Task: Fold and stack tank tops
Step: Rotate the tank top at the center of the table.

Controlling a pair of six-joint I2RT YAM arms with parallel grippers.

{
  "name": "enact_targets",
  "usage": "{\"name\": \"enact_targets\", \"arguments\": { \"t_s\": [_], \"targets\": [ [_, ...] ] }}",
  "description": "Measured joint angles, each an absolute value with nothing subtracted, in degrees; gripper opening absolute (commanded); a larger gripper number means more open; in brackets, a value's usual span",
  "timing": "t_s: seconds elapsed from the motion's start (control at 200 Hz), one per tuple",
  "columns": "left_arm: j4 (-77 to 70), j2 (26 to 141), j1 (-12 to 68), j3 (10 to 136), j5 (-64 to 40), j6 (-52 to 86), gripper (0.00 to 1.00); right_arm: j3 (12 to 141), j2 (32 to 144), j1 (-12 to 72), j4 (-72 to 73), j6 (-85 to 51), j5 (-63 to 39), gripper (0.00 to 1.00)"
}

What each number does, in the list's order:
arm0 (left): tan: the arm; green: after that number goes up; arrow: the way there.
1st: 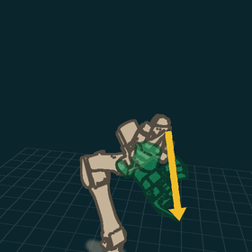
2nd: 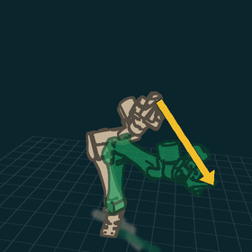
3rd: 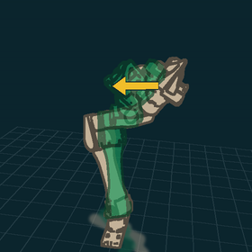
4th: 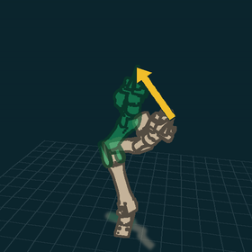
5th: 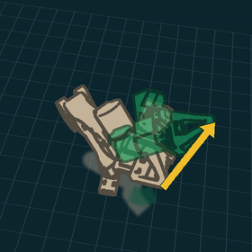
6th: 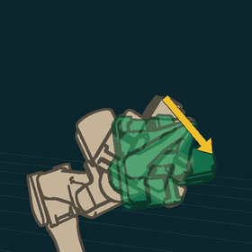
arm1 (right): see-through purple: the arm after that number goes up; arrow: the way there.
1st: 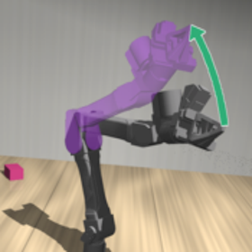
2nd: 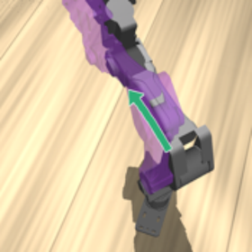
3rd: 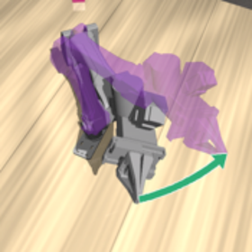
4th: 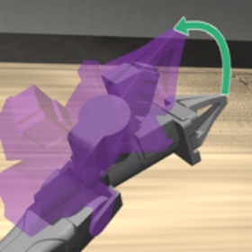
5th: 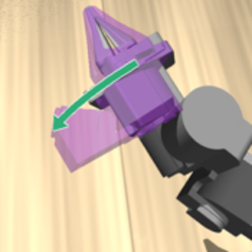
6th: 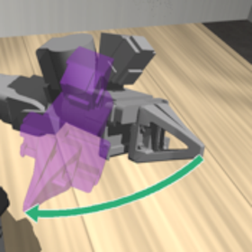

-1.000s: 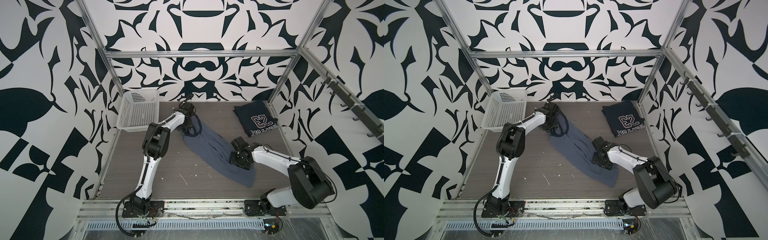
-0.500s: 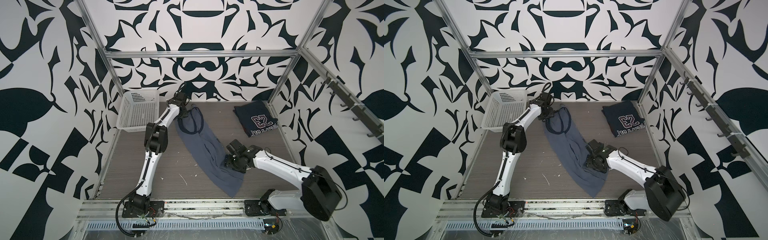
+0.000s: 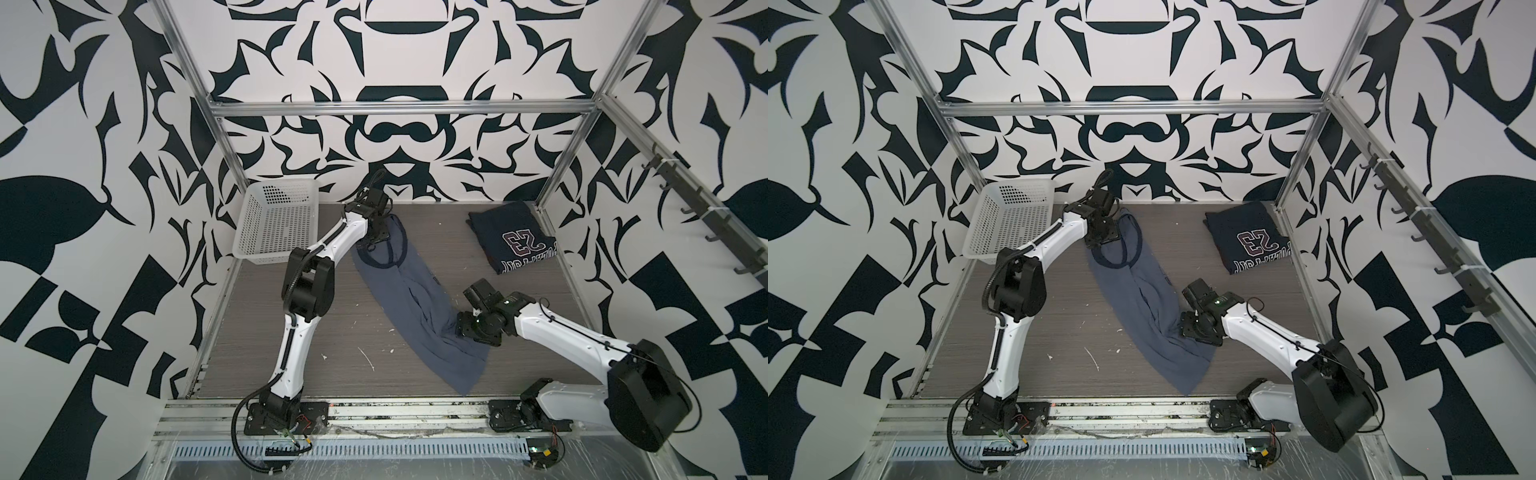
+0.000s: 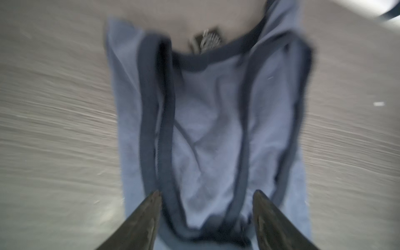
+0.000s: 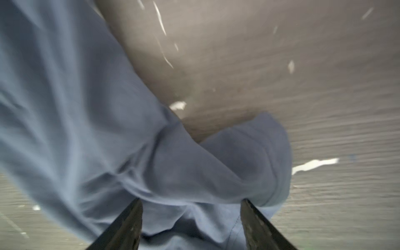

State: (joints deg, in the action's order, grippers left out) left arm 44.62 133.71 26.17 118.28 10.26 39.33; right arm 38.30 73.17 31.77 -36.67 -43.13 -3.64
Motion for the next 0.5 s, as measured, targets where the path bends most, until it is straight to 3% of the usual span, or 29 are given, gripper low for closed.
{"name": "enact_targets", "arguments": {
  "t_s": [0.305,0.5],
  "targets": [
    [42.2,139.1,25.8,119.4,9.2,39.7,0.68,35.4,75.1,41.0,-31.8,-48.6,-3.0,0.75],
    [40.9,144.7,24.5,128.3,7.4,38.6,0.67,32.5,71.6,50.1,-27.2,-56.8,-3.3,0.76]
  ]
}}
